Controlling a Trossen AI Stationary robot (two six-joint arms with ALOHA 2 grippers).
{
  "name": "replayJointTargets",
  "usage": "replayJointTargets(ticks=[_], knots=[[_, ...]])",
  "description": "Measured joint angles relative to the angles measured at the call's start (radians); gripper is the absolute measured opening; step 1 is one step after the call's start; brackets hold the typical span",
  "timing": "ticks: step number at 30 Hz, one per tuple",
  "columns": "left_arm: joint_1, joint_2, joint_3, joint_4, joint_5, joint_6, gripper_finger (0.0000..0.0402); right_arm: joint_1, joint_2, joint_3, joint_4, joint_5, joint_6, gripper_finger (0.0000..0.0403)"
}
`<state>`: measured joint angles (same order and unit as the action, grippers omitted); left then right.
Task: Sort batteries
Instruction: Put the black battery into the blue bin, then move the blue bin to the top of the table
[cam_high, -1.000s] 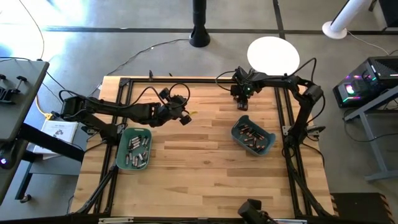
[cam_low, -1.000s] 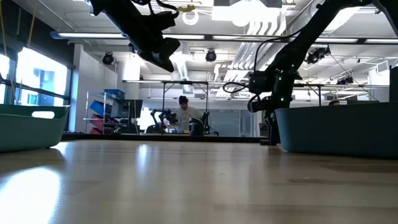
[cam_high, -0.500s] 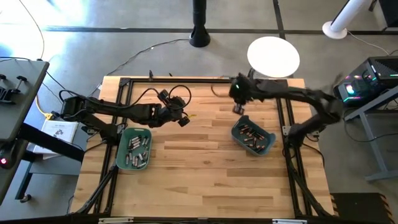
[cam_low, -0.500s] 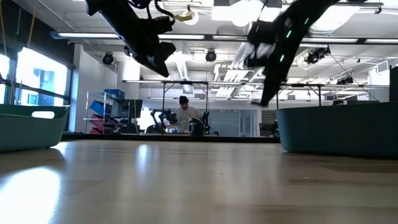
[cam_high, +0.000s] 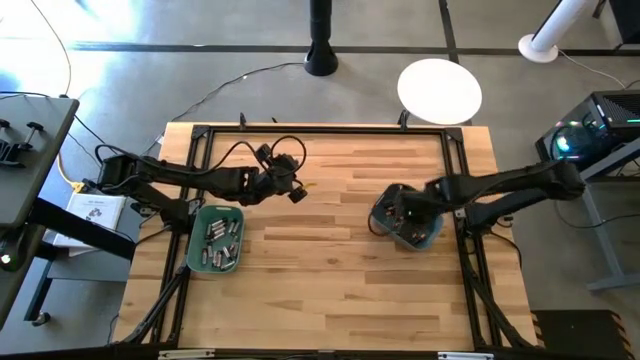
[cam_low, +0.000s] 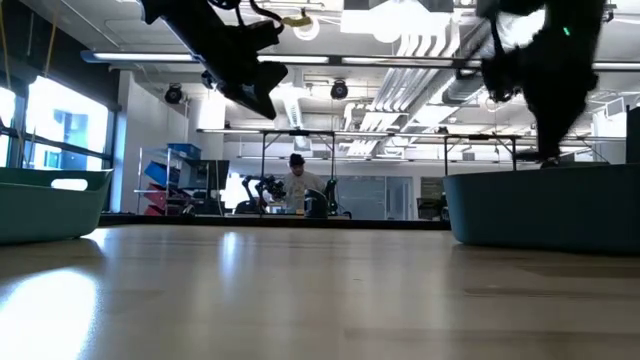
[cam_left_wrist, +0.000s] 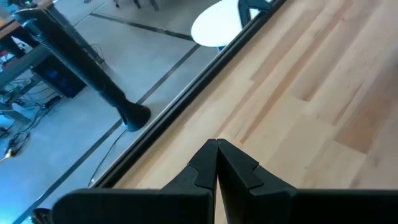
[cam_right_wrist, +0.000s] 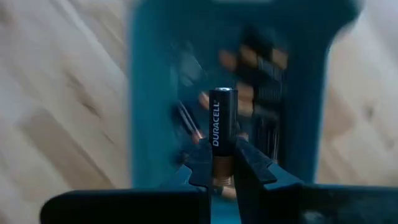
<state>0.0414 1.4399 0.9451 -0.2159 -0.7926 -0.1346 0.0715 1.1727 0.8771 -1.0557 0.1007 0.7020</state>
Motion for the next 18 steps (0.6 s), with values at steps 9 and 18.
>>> replayJointTargets(ticks=[9, 18], knots=[[-0.146, 0.000, 0.000, 0.000, 0.001, -0.076, 0.0003, -0.043, 0.027, -0.283, 0.273, -0.040, 0.047, 0.0039], [-0.331, 0.000, 0.000, 0.006, -0.036, -0.153, 0.0003, -0.085, 0.021, -0.272, 0.253, -0.049, -0.049, 0.0181]])
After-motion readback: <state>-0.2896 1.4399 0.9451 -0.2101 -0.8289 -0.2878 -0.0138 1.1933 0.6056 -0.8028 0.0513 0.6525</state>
